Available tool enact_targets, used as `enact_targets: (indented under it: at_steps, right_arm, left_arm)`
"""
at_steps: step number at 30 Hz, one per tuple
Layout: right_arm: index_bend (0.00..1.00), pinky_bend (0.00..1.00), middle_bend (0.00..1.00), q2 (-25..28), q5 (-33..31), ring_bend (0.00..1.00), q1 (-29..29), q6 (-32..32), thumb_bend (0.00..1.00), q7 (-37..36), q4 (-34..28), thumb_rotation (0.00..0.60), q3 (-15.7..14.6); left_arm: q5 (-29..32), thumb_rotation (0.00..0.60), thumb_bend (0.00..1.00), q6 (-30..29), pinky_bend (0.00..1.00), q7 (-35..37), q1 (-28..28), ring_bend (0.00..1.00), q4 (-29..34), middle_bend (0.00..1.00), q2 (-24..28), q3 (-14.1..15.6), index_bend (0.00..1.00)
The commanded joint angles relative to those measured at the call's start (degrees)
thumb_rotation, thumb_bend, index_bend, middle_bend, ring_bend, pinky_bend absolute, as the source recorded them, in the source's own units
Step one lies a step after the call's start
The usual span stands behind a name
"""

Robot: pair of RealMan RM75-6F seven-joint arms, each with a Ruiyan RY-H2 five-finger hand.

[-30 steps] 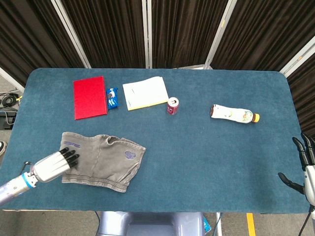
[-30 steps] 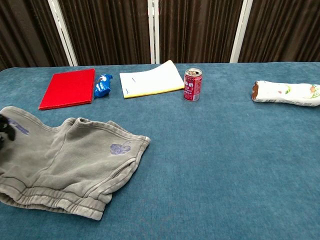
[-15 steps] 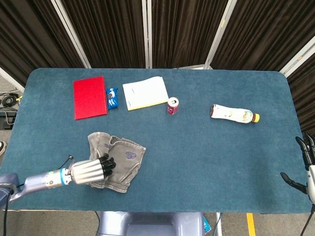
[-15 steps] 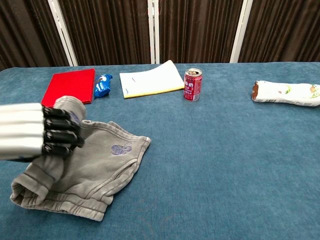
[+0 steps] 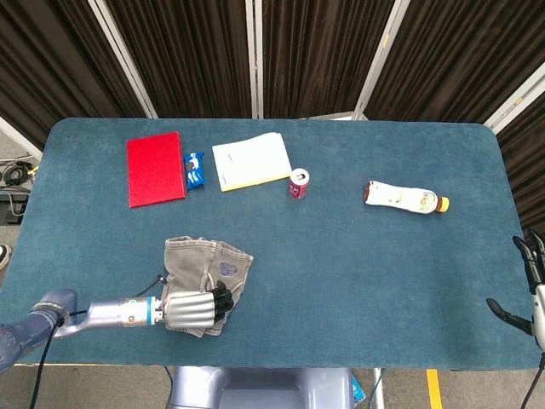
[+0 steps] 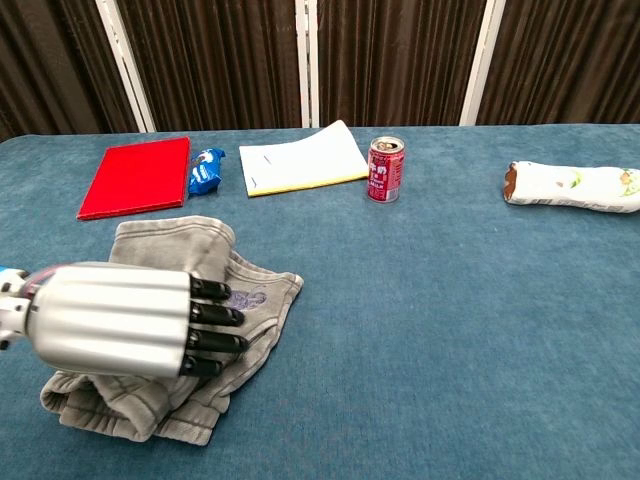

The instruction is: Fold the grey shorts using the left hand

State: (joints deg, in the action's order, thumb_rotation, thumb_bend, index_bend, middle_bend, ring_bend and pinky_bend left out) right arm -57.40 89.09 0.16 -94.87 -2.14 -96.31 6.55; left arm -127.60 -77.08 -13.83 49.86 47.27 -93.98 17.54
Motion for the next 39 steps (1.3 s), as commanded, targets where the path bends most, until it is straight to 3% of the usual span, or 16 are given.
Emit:
enact_targets:
  at_steps: [1, 4, 8, 20, 27, 33, 35, 39]
  right_arm:
    - [0.09, 0.0, 0.0, 0.02, -0.02, 0.0, 0.01, 0.03, 0.0, -0.03, 0.03, 0.6, 0.0]
    - [0.09, 0.0, 0.0, 0.07, -0.12, 0.0, 0.0, 0.02, 0.0, -0.16, 0.05, 0.6, 0.05]
    - [0.09, 0.0, 0.0, 0.06, 0.0, 0.0, 0.01, 0.04, 0.0, -0.12, 0.01, 0.6, -0.01]
    - [0.09, 0.0, 0.0, 0.17, 0.97, 0.0, -0.26, -0.64, 0.0, 0.31, -0.52, 0.6, -0.32]
    - [0.09, 0.0, 0.0, 0.16, 1.73, 0.0, -0.4, -1.03, 0.0, 0.85, -0.86, 0.6, -0.58]
    - [0.09, 0.0, 0.0, 0.14, 2.52, 0.0, -0.63, -1.63, 0.0, 1.36, -1.26, 0.6, -0.81]
    - [0.09, 0.0, 0.0, 0.13, 2.62, 0.0, -0.67, -1.62, 0.0, 1.38, -1.28, 0.6, -0.91]
    - [0.09, 0.0, 0.0, 0.14, 2.5, 0.0, -0.61, -1.42, 0.0, 1.38, -1.23, 0.6, -0.91]
  left_arm:
    - [1.29, 0.6, 0.22, 2.63, 0.05, -1.3, 0.3, 0.0, 0.77, 0.0, -0.53, -0.4, 0.0]
    - [1.92, 0.6, 0.15, -0.13, 0.0, 0.3, -0.24, 0.0, 2.16, 0.0, -1.18, -1.04, 0.0]
    - [2.33, 0.6, 0.13, -4.34, 0.0, 1.37, -0.57, 0.0, 2.85, 0.0, -1.37, -2.33, 0.0]
    - [8.94, 0.6, 0.1, -13.99, 0.0, 4.17, -3.5, 0.0, 12.28, 0.0, 5.25, -8.37, 0.0]
    - [21.35, 0.6, 0.09, -12.14, 0.0, 3.63, -10.69, 0.0, 20.65, 0.0, 11.75, -10.81, 0.0]
    - [36.1, 0.6, 0.11, -13.47, 0.0, 9.97, -21.16, 0.0, 28.07, 0.0, 15.85, -12.29, 0.0]
    - [40.38, 0.6, 0.09, -13.66, 0.0, 11.67, -24.76, 0.0, 31.63, 0.0, 17.65, -12.16, 0.0]
    - [43.03, 0.6, 0.0, -15.39, 0.0, 9.05, -30.34, 0.0, 37.25, 0.0, 21.77, -10.29, 0.0]
